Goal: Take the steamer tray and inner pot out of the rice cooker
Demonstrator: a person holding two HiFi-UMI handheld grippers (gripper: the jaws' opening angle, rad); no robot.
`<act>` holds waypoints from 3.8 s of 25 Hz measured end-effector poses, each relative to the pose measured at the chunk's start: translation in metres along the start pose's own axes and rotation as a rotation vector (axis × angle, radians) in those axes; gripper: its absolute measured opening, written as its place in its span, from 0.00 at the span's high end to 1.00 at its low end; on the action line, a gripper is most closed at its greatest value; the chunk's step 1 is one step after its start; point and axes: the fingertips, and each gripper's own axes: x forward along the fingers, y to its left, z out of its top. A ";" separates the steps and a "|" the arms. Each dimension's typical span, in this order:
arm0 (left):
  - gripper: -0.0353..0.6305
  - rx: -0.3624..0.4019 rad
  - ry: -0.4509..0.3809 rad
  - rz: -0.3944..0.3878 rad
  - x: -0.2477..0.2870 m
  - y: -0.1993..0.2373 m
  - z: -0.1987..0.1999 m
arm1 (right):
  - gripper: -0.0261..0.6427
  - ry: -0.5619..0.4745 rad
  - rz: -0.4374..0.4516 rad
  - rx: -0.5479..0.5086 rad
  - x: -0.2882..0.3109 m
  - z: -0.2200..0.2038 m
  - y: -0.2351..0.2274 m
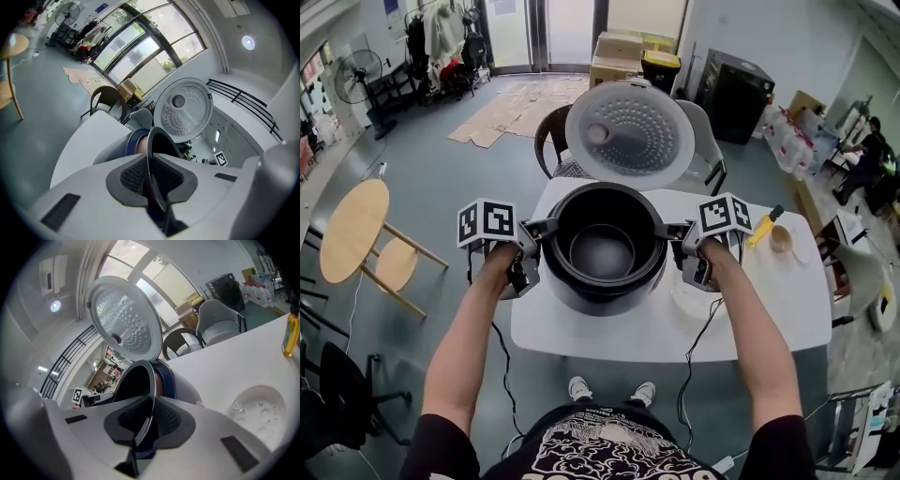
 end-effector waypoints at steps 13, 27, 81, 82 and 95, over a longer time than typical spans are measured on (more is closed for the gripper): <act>0.88 0.100 -0.067 -0.099 -0.039 -0.053 0.034 | 0.88 -0.089 0.064 -0.063 -0.039 0.022 0.057; 0.88 0.244 -0.089 -0.266 -0.047 -0.142 0.041 | 0.89 -0.295 0.047 -0.135 -0.133 0.026 0.080; 0.88 0.181 0.441 -0.201 0.470 -0.335 -0.238 | 0.89 -0.447 -0.162 0.447 -0.431 -0.019 -0.426; 0.88 0.177 0.444 -0.192 0.474 -0.333 -0.242 | 0.89 -0.437 -0.161 0.451 -0.430 -0.020 -0.433; 0.87 0.147 0.460 -0.113 0.498 -0.315 -0.263 | 0.89 -0.355 -0.155 0.441 -0.418 -0.025 -0.471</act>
